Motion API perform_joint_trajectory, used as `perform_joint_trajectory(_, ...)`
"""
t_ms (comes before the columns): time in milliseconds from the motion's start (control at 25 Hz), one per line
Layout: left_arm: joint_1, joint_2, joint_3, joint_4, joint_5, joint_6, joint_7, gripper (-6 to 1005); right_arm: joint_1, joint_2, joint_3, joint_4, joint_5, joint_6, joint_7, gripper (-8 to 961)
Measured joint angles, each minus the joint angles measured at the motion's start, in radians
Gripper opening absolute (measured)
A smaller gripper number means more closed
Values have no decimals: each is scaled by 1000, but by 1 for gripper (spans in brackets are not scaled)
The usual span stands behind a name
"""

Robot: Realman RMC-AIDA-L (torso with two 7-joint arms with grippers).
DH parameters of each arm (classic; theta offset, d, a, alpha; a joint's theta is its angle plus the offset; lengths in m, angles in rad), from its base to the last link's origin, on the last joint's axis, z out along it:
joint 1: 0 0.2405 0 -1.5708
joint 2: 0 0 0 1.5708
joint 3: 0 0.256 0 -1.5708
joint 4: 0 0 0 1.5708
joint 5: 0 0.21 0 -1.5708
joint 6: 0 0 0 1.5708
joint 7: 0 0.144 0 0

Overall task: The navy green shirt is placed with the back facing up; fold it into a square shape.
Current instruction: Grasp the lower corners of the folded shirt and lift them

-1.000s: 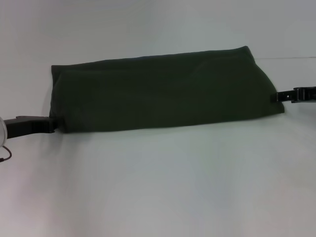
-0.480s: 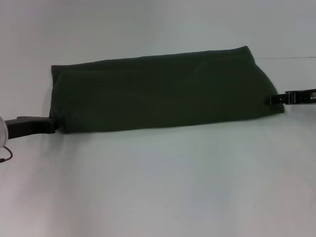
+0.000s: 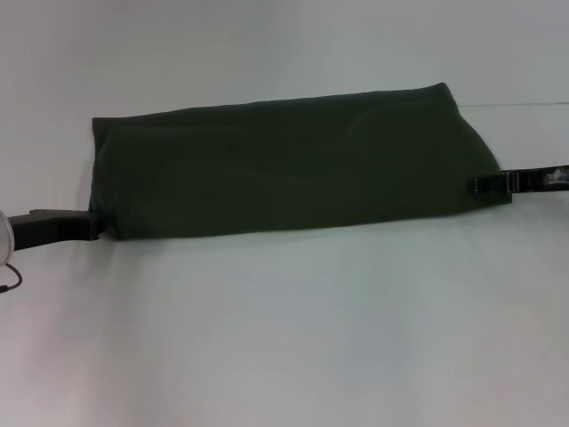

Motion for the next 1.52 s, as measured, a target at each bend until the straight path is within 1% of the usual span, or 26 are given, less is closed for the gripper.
perform_joint_trajectory(320,0,-2,0,-1,0,-3,5,63,2,18,-1,5,1,31,-16,790)
perform_joint_trajectory(600,-1,-1,1,-2,1,-3,6,62,11,22,-1,28,0,55,-28,791)
perform_joint_trajectory(920,-2,-1,2,0,3,-4,8,63,11,23,-2,30,0,60,-33,651)
perform_joint_trajectory(1120,-2,-1,2,1,6,-5,8,62,9,22,-2,30,0,60,-34,475)
perform_joint_trajectory(1360,-2,-1,2,1,6,-5,8,61,7,22,-2,30,0,60,-34,352)
perform_joint_trajectory(1520,-2,-1,1,1,7,-5,8,62,6,22,-2,30,0,60,-34,350)
